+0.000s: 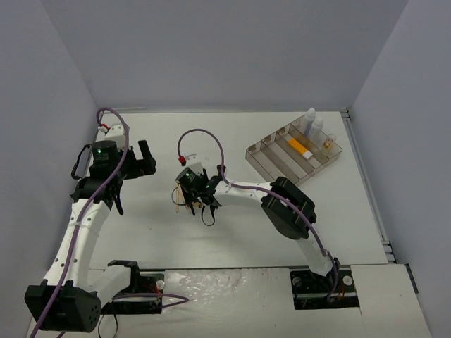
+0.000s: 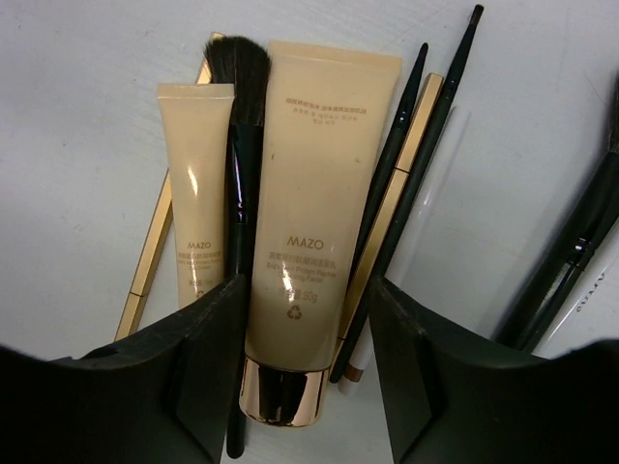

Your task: Organize the makeup

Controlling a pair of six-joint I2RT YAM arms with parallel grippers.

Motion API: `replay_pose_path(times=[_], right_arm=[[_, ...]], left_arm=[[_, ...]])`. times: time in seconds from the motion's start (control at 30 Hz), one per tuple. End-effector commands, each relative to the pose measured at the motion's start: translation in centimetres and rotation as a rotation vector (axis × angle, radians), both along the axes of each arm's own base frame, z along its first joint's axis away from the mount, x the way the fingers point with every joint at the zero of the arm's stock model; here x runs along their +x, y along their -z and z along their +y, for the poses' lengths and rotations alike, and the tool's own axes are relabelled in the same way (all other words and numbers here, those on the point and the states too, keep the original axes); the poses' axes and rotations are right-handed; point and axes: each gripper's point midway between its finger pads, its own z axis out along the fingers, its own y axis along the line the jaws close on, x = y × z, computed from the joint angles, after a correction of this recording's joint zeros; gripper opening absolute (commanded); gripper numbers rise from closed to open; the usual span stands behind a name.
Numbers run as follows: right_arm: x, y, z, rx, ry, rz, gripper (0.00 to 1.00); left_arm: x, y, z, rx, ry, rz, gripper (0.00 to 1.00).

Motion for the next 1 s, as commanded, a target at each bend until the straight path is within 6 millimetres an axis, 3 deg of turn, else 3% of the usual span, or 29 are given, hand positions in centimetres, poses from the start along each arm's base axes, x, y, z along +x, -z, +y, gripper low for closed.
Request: replay_pose_path(times=[0.0, 0.23, 0.57, 0.8, 0.87, 0.97], right_arm=[[0.9, -2.0, 0.7, 0.039, 0.032, -0.057, 0.45], [1.0, -2.6, -0.5, 0.014, 0.041, -0.080, 0.35], [0.7, -2.5, -0.5, 0.015, 0.001, -0.057, 0.41], [0.4, -1.4, -0.2, 0.018, 0.006, -0.032, 0.41], [0.5, -1.5, -0.2, 0.018, 0.008, -0.035, 0.37], [0.8, -2.4, -0.6, 0.016, 0.024, -0.062, 0.23]], left_arm=[[1.1, -2.2, 0.2, -0.010, -0.018, -0.076, 0.97], [1.1, -2.2, 0.2, -0.014, -0.015, -0.073, 0.97], [1.2, -1.9, 0.0, -0.015, -0.009, -0.062, 0.97], [1.3, -1.8, 0.0, -0.017, -0.007, -0.059, 0.97], [1.3, -1.7, 0.0, -0.016, -0.007, -0.057, 0.97], [1.3, -1.7, 0.0, -0.018, -0.009, -0.056, 0.97]])
